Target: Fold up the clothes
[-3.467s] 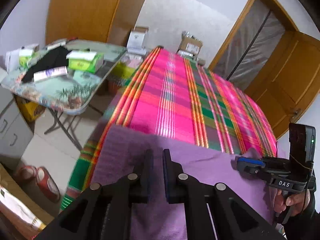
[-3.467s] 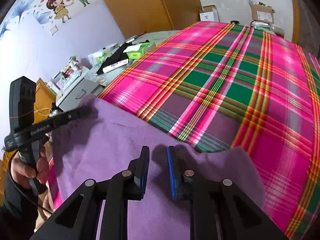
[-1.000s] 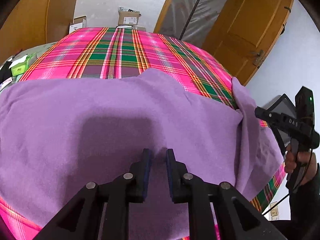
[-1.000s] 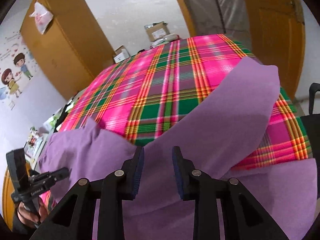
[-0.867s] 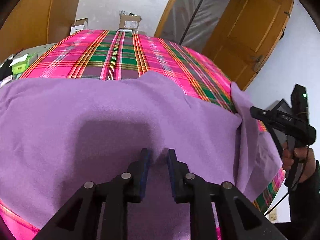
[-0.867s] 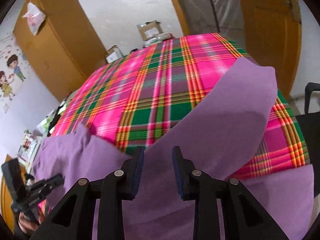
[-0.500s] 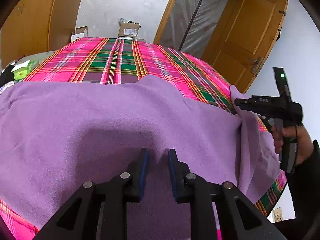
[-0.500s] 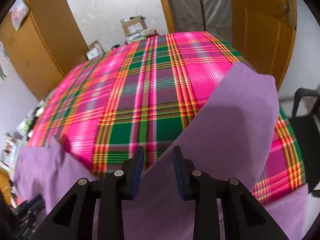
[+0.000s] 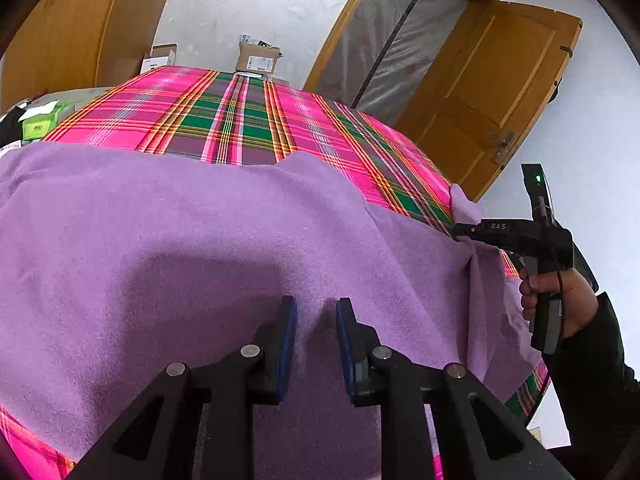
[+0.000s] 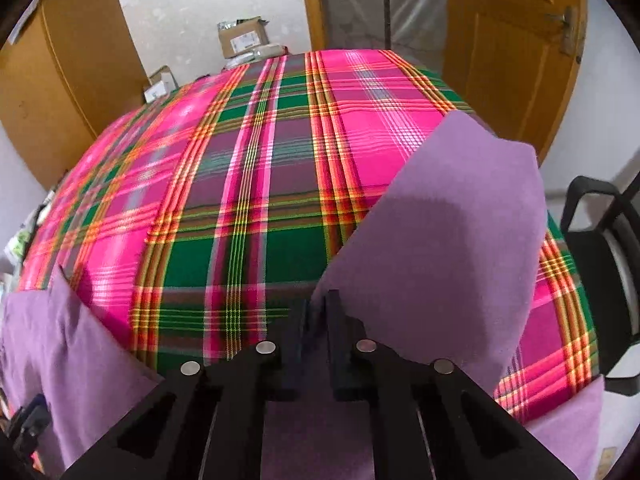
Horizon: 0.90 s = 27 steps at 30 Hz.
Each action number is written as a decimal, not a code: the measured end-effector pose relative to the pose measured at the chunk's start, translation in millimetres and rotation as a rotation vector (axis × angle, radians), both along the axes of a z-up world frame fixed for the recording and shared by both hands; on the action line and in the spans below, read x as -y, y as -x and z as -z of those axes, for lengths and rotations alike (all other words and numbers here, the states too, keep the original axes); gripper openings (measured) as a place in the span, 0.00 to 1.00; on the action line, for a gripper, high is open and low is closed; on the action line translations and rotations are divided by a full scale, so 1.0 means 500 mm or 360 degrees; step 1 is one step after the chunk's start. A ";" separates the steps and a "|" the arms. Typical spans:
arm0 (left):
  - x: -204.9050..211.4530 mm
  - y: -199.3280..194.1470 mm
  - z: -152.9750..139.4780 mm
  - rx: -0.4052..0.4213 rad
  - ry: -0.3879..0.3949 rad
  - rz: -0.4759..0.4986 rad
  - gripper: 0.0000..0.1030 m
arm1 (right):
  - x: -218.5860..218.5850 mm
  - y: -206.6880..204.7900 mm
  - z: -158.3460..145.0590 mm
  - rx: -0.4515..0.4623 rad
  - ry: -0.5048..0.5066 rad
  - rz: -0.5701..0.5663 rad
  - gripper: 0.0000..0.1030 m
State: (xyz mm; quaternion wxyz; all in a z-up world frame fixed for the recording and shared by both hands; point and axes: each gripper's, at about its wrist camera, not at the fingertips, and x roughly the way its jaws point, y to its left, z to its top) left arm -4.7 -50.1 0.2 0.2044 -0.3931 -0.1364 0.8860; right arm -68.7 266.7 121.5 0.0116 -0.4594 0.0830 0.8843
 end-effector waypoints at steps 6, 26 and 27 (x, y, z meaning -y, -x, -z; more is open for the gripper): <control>-0.007 -0.007 -0.002 -0.0024 0.0057 -0.0001 0.20 | -0.030 -0.020 -0.007 -0.0060 0.0161 0.0015 0.03; -0.011 -0.014 -0.005 -0.0045 0.0100 -0.0002 0.20 | -0.147 -0.243 -0.107 -0.0347 0.0351 0.0171 0.03; -0.010 -0.013 -0.004 -0.0044 0.0094 -0.0002 0.20 | -0.154 -0.258 -0.105 -0.0343 0.0344 0.0182 0.03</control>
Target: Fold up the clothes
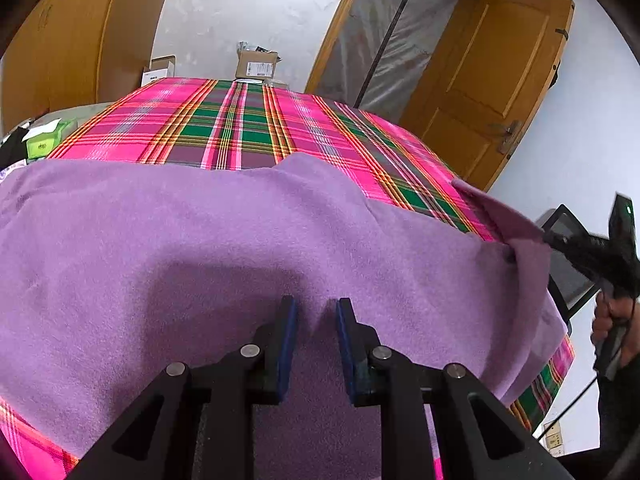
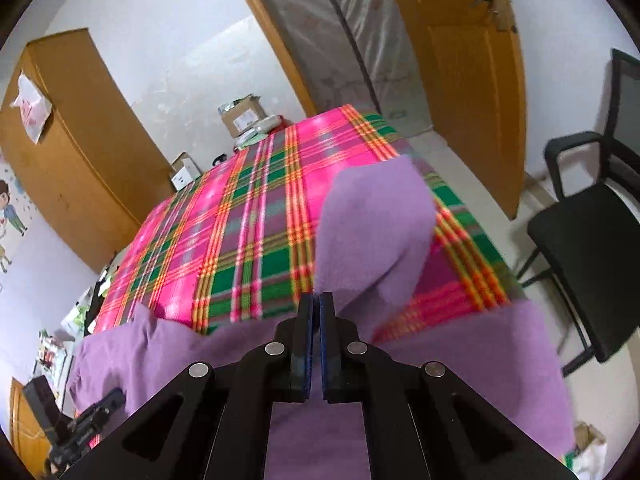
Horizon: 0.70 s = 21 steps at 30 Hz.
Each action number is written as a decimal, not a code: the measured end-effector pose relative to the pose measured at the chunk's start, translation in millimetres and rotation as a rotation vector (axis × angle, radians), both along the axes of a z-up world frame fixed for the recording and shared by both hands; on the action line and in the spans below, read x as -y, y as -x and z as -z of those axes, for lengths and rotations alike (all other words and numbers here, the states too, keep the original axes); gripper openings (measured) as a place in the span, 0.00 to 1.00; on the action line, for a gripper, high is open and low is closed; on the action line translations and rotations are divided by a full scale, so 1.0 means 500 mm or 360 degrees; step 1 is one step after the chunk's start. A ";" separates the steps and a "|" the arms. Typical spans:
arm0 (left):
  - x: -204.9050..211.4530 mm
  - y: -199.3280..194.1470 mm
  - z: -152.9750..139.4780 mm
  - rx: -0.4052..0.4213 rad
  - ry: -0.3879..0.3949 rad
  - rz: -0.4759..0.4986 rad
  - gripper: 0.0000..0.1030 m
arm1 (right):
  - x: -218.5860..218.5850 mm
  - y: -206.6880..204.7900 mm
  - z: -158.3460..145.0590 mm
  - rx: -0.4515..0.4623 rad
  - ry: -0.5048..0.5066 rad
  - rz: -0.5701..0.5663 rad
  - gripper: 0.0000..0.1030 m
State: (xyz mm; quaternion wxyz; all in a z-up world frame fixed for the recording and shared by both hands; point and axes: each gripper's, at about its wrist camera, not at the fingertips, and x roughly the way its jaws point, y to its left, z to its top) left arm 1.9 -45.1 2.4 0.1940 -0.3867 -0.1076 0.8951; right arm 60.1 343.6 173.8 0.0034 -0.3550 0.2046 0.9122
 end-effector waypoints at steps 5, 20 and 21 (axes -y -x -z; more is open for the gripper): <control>-0.001 0.000 0.000 -0.0004 0.0008 0.0001 0.20 | -0.026 -0.050 0.032 0.0070 -0.0003 0.0052 0.03; -0.005 0.000 0.000 -0.0015 0.0022 -0.0002 0.20 | -0.046 -0.101 0.067 0.0137 0.0024 0.0108 0.21; -0.005 0.000 0.000 -0.0015 0.0021 -0.0002 0.20 | -0.043 -0.100 0.063 0.0127 0.0023 0.0097 0.24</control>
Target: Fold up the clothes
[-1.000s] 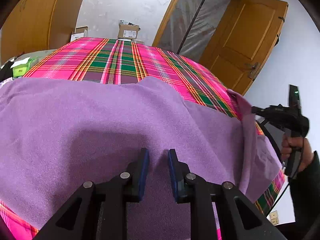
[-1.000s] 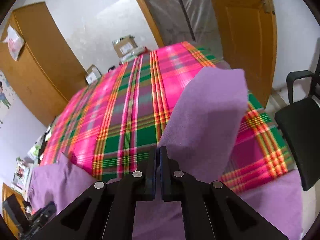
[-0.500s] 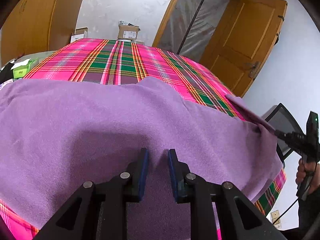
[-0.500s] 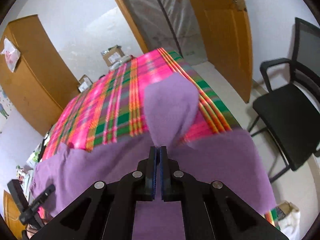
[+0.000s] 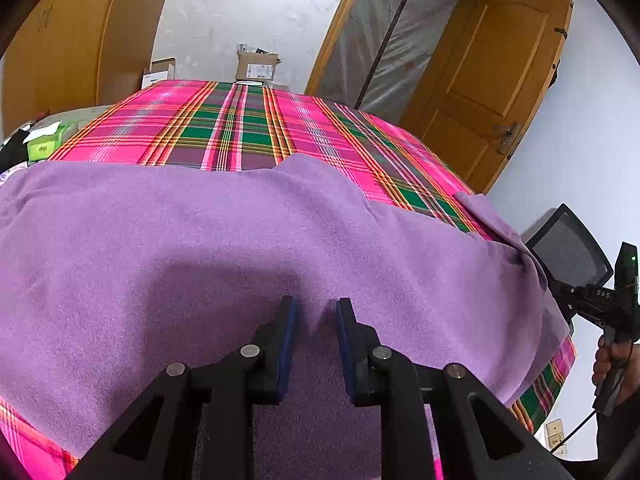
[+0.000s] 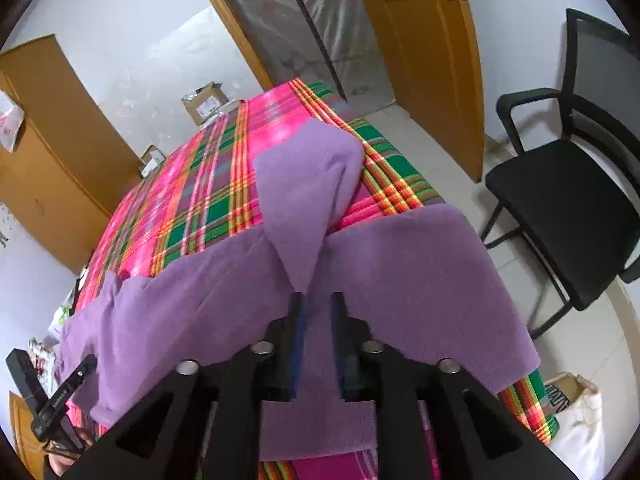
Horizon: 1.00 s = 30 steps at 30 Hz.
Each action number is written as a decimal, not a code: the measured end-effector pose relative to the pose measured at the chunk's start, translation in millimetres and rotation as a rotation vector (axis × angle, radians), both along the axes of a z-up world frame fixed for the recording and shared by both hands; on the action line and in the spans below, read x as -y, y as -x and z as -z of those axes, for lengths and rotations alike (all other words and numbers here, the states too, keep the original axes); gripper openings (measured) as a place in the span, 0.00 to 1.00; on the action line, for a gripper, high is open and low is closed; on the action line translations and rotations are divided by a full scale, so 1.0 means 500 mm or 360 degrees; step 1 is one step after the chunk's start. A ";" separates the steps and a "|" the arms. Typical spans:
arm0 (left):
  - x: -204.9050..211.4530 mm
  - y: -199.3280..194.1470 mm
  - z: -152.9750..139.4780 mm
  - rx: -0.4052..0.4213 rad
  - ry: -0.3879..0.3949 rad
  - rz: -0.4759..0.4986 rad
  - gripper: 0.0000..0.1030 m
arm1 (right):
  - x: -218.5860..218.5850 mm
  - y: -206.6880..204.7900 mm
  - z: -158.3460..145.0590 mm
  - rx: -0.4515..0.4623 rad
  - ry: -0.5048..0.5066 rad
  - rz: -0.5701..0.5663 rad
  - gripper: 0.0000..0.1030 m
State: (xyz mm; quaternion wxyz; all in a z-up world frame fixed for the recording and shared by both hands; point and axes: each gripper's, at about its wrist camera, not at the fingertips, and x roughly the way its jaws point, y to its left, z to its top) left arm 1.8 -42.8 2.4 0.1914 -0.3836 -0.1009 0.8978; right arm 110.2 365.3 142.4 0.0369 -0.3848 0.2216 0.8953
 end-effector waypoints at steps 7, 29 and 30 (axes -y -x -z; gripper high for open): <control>0.001 -0.002 0.000 -0.0002 -0.0002 -0.0003 0.20 | 0.039 0.058 -0.013 0.0007 -0.0226 -0.0170 0.31; 0.010 0.001 0.001 0.0013 -0.0063 -0.0003 0.20 | 0.046 0.195 0.007 0.0072 -0.0509 -0.0211 0.07; 0.009 0.001 0.001 0.0013 -0.0063 -0.0004 0.20 | 0.039 0.191 0.002 0.0059 -0.0491 -0.0198 0.07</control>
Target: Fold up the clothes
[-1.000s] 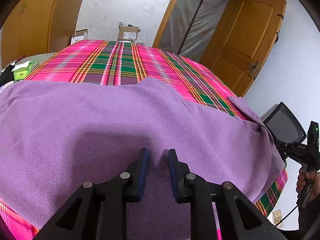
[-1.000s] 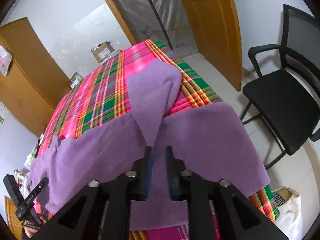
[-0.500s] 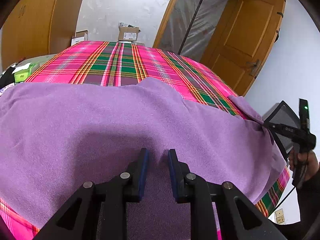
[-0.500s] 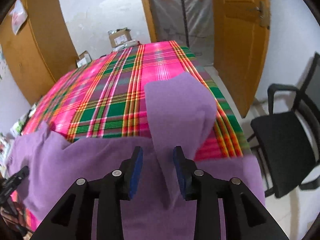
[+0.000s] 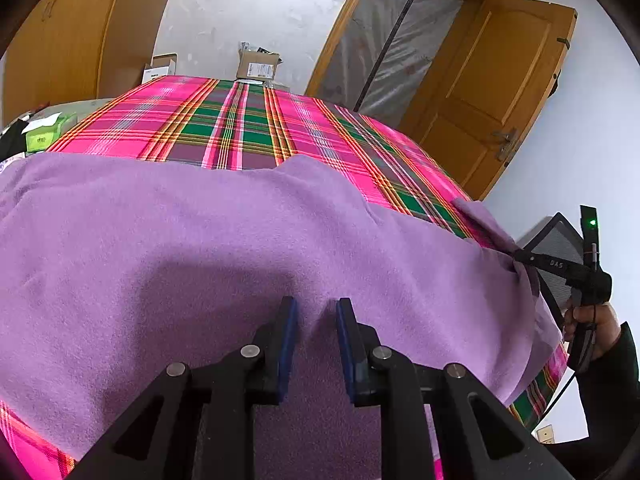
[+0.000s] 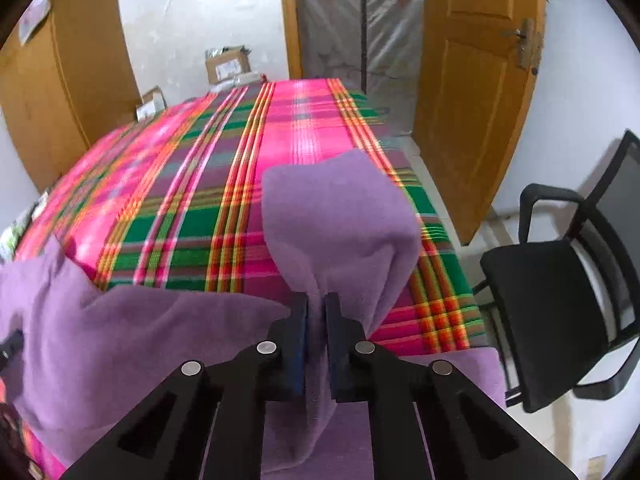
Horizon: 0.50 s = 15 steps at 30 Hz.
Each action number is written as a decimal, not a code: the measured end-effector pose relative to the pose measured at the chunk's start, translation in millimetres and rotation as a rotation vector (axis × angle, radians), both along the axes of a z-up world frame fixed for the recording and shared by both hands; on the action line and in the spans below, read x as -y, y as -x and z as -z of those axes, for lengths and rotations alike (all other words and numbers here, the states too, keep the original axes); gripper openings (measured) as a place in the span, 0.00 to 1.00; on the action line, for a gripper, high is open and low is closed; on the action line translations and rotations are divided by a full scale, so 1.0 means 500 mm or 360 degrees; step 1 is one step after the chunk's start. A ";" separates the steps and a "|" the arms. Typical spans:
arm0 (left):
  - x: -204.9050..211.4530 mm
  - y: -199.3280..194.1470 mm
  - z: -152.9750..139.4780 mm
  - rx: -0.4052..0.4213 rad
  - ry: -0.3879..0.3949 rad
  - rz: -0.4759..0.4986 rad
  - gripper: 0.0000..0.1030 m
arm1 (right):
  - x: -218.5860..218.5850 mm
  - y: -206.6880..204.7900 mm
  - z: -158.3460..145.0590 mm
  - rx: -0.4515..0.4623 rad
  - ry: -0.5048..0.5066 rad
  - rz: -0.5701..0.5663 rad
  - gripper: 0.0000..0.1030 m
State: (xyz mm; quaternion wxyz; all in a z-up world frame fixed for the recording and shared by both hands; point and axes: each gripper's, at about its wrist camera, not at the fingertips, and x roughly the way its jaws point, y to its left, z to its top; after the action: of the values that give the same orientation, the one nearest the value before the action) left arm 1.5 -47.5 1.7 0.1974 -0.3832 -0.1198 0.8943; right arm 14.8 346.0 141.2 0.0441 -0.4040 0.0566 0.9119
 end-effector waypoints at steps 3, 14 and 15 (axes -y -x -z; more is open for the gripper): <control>-0.001 -0.001 0.000 -0.0001 0.0004 0.0000 0.20 | -0.025 -0.020 -0.020 -0.0063 0.0103 0.0027 0.07; 0.006 0.002 0.002 0.0011 -0.0050 0.0000 0.20 | -0.099 -0.151 -0.100 -0.0307 0.0367 0.0141 0.06; 0.007 0.002 0.002 0.0013 -0.0056 0.0001 0.20 | -0.104 -0.165 -0.101 -0.0316 0.0378 0.0153 0.06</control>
State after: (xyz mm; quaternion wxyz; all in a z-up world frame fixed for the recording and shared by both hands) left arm 0.5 -51.3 0.8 0.2038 -0.3835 -0.1363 0.8904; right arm 97.1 397.9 191.4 0.0338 -0.3110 0.1873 0.9311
